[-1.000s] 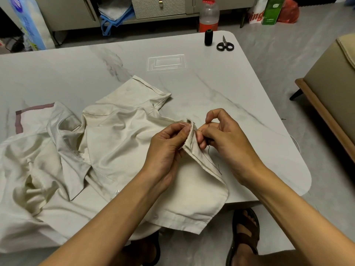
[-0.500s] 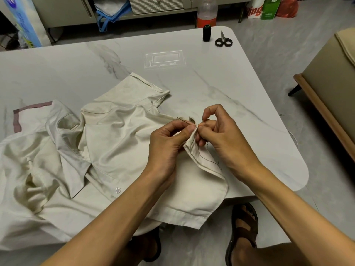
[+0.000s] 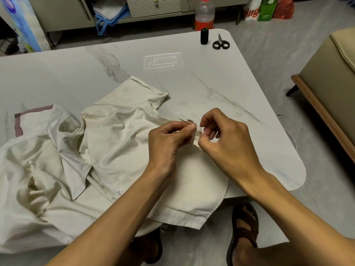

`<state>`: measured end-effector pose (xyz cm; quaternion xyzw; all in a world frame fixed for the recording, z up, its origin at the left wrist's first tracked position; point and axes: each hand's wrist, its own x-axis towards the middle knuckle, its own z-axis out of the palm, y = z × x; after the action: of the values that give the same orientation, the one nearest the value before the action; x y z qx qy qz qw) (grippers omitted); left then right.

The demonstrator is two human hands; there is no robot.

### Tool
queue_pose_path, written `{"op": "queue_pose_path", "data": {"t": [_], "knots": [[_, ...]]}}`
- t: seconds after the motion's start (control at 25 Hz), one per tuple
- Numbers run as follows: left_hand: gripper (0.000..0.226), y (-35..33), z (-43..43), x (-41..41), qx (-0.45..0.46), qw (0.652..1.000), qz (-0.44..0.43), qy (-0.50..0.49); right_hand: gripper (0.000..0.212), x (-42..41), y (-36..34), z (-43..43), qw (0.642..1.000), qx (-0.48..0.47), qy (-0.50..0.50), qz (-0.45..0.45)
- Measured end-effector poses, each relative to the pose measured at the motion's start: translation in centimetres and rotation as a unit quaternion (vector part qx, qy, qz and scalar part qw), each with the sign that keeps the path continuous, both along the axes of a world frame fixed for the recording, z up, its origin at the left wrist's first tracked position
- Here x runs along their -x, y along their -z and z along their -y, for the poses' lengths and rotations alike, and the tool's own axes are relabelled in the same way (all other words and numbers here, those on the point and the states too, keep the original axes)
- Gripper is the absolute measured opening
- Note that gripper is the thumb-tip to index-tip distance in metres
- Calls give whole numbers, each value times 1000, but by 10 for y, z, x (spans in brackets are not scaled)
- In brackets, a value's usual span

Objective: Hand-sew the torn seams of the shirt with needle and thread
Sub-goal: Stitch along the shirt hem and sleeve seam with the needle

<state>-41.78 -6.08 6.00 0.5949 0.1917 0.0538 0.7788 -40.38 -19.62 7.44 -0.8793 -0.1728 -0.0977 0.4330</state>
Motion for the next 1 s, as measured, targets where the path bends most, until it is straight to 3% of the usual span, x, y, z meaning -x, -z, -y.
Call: {"op": "queue_pose_path", "data": {"t": [0.08, 0.24, 0.36, 0.48, 0.64, 0.84, 0.92, 1.0], "knots": [[9, -2, 3, 0, -6, 1000, 0, -1, 16, 1, -1, 1, 1000, 13, 2, 15], [9, -1, 5, -2, 13, 1000, -10, 4, 49, 4, 2, 0, 989, 136, -27, 49], [7, 0, -1, -5, 25, 999, -17, 10, 21, 3, 4, 4, 990, 105, -12, 97], [6, -2, 0, -4, 84, 996, -41, 10, 10, -4, -1, 10, 998, -35, 49, -19], [10, -3, -6, -12, 262, 963, -31, -63, 10, -17, 4, 21, 954, -159, 109, -230], [18, -14, -17, -23, 416, 904, 66, -68, 9, -23, 15, 25, 934, -184, 116, -284], [20, -18, -18, -21, 384, 919, 67, -56, 7, -26, 18, 26, 937, -178, 120, -277], [17, -17, -23, -17, 192, 980, 44, -32, 8, -32, 23, 29, 936, -176, 134, -275]]}}
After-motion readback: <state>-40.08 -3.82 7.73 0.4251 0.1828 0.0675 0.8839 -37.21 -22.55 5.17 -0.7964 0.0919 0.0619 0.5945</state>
